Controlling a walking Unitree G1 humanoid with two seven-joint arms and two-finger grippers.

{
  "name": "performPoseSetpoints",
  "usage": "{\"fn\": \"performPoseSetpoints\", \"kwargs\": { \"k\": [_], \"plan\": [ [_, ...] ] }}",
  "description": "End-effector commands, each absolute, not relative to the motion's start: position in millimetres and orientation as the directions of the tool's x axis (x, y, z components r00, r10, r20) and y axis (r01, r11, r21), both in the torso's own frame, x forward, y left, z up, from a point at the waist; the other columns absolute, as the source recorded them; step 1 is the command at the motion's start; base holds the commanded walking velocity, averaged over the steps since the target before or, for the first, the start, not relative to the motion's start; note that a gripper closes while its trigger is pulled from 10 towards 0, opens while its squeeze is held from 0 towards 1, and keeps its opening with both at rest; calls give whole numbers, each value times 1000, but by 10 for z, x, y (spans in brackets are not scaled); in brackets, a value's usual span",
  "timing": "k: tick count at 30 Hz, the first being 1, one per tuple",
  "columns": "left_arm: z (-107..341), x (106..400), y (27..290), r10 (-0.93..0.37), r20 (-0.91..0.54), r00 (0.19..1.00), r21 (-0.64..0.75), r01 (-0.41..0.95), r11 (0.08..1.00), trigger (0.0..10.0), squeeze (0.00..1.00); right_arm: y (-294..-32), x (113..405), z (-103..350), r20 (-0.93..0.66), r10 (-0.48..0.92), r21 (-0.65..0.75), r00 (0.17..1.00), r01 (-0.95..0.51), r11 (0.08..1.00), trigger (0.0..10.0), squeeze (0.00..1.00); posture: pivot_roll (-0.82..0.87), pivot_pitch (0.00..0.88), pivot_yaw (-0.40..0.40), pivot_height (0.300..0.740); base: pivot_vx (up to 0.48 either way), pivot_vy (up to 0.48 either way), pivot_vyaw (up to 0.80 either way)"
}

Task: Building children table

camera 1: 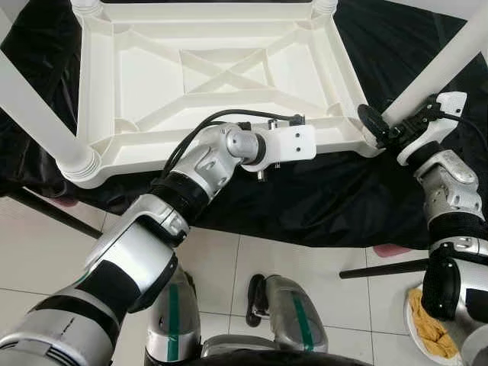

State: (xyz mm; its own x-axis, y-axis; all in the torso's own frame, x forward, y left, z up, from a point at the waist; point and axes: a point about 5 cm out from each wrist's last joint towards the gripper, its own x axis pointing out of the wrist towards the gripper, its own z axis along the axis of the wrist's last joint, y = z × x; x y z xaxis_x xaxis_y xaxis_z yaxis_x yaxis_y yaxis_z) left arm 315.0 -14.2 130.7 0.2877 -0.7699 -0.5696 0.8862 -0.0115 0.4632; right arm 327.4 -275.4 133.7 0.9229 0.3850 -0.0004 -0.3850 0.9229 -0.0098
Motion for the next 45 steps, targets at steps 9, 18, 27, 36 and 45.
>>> {"fn": "performPoseSetpoints", "kwargs": {
  "k": [9, 18, 27, 36, 45],
  "plan": [
    [1142, 3101, -97, -734, -635, 243, 404, 914, -47, 10000, 0, -2758, 3246, 1292, -25, 418, -48, 908, -419, 907, 0, 0, 61, 40, -56, 740, 0, 0, 0],
    [1127, 3088, -99, -734, -635, 241, 402, 915, -46, 10000, 0, -2753, 3243, 1238, -22, 325, -4, 945, -325, 946, 10000, 0, 59, 39, -63, 740, 0, 0, 0],
    [1110, 3072, -109, -734, -636, 237, 398, 916, -49, 10000, 0, -2732, 3256, 1182, -2, 71, 13, 997, -71, 997, 10000, 0, 60, 31, -69, 740, 0, 0, 0],
    [1100, 3067, -109, -733, -638, 235, 397, 916, -52, 10000, 0, -2676, 3227, 1156, 10, -166, 30, 986, 166, 986, 10000, 0, 59, 22, -73, 740, 0, 0, 0],
    [1093, 3059, -118, -734, -638, 235, 398, 916, -52, 10000, 0, -2574, 3134, 1083, -31, -468, 77, 883, 469, 880, 10000, 0, 61, 16, -81, 740, 0, 0, 0]
  ]
}}
